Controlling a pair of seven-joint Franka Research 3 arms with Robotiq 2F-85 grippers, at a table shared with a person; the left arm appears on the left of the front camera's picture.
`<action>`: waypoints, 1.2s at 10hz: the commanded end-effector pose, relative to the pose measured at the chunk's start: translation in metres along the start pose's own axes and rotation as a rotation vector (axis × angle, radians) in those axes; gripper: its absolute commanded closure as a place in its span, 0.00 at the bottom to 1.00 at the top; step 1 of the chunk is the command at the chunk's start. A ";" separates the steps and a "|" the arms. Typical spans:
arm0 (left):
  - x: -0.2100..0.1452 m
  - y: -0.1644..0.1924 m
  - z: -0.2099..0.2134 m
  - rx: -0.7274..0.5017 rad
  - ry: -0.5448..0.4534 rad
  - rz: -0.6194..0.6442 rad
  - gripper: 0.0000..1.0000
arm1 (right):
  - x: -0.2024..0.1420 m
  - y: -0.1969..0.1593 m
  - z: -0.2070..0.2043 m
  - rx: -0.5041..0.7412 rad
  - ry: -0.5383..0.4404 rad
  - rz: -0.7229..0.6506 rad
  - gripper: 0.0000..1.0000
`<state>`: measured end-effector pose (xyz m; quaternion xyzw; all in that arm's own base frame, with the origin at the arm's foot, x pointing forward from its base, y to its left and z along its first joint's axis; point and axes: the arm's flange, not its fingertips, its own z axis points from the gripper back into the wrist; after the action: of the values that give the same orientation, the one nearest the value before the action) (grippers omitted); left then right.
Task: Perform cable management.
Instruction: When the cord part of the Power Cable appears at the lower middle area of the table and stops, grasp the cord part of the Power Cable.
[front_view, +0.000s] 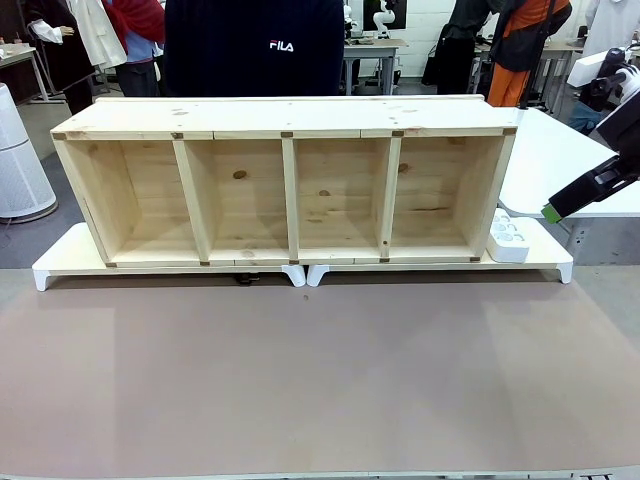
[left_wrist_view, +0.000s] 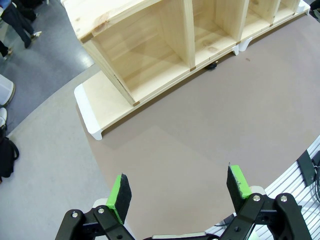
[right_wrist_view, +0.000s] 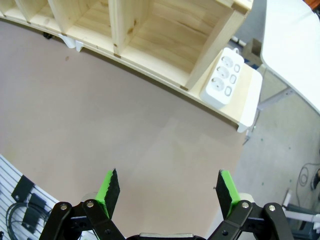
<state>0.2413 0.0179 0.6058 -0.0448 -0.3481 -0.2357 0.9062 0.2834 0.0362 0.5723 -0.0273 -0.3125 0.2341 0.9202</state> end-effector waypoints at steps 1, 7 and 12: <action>-0.001 0.000 0.002 -0.002 -0.006 0.000 0.00 | 0.000 0.000 0.000 0.000 0.001 0.000 0.00; -0.001 0.000 0.002 -0.002 -0.006 0.000 0.00 | 0.000 0.000 0.000 0.000 0.001 0.000 0.00; -0.001 0.000 0.002 -0.002 -0.006 0.000 0.00 | 0.000 0.000 0.000 0.000 0.001 0.000 0.00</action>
<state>0.2413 0.0179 0.6058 -0.0448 -0.3481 -0.2357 0.9062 0.2834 0.0362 0.5723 -0.0273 -0.3125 0.2341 0.9202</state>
